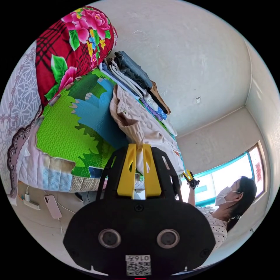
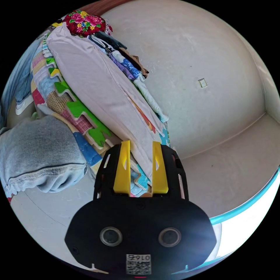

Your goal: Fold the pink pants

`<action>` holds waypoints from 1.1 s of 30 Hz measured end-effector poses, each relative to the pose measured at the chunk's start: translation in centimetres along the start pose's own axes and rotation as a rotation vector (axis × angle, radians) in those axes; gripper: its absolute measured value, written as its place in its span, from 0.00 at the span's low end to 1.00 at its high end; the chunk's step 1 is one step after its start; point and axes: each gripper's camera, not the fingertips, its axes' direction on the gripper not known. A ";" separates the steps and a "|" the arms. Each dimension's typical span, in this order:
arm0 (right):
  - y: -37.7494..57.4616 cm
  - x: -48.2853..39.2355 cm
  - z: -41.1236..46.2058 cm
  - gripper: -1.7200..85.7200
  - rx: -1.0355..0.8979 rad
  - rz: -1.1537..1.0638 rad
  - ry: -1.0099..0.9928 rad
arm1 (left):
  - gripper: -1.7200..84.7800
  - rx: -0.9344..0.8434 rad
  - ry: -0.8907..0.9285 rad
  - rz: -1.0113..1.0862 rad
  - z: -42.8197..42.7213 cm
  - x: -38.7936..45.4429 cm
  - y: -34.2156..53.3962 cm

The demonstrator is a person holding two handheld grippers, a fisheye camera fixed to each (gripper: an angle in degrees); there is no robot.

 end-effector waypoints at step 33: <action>1.6 0.3 11.2 0.02 -0.049 -0.159 -0.041 | 0.03 0.076 0.097 -0.023 1.4 -3.8 3.4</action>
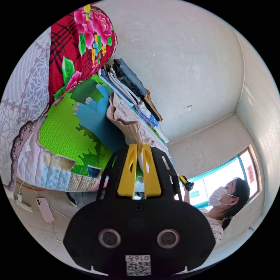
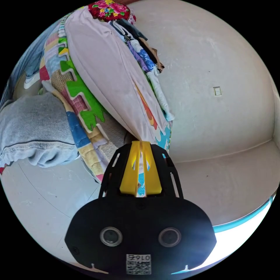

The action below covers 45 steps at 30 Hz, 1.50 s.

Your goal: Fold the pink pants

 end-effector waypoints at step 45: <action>-20.8 13.3 64.9 0.08 -0.467 0.379 -0.338 | 0.09 0.152 0.300 -0.441 7.4 -9.7 -23.1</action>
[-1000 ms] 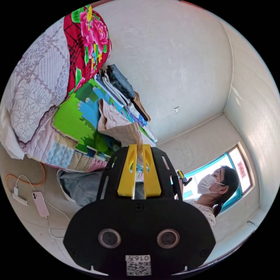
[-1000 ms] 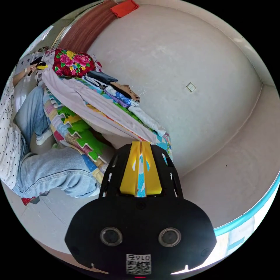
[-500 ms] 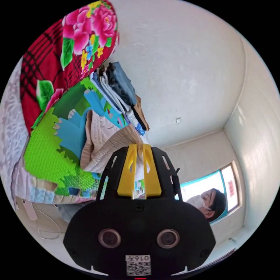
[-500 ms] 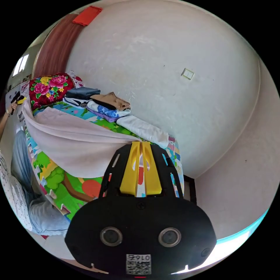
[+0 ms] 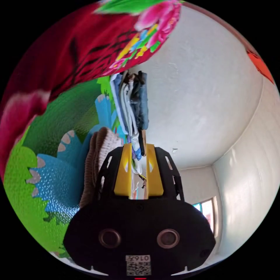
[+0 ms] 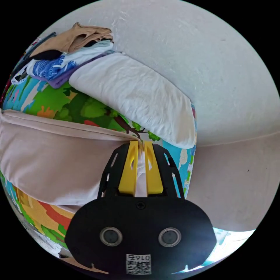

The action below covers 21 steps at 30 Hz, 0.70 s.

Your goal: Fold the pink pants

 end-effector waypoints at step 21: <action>29.7 2.4 2.7 0.19 0.489 0.247 -0.352 | 0.16 -0.511 -0.847 0.941 5.5 15.0 7.3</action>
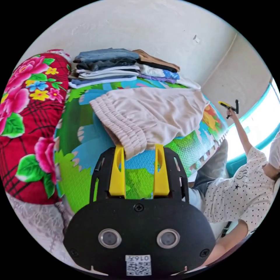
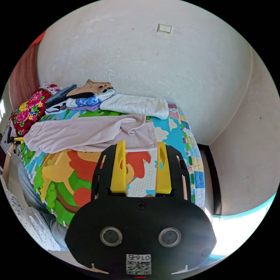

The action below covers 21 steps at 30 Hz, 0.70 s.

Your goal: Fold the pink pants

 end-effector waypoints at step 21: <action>3.3 -1.1 11.2 0.19 -0.149 0.079 -0.021 | 0.09 -0.004 0.119 0.135 -6.0 -6.9 -2.5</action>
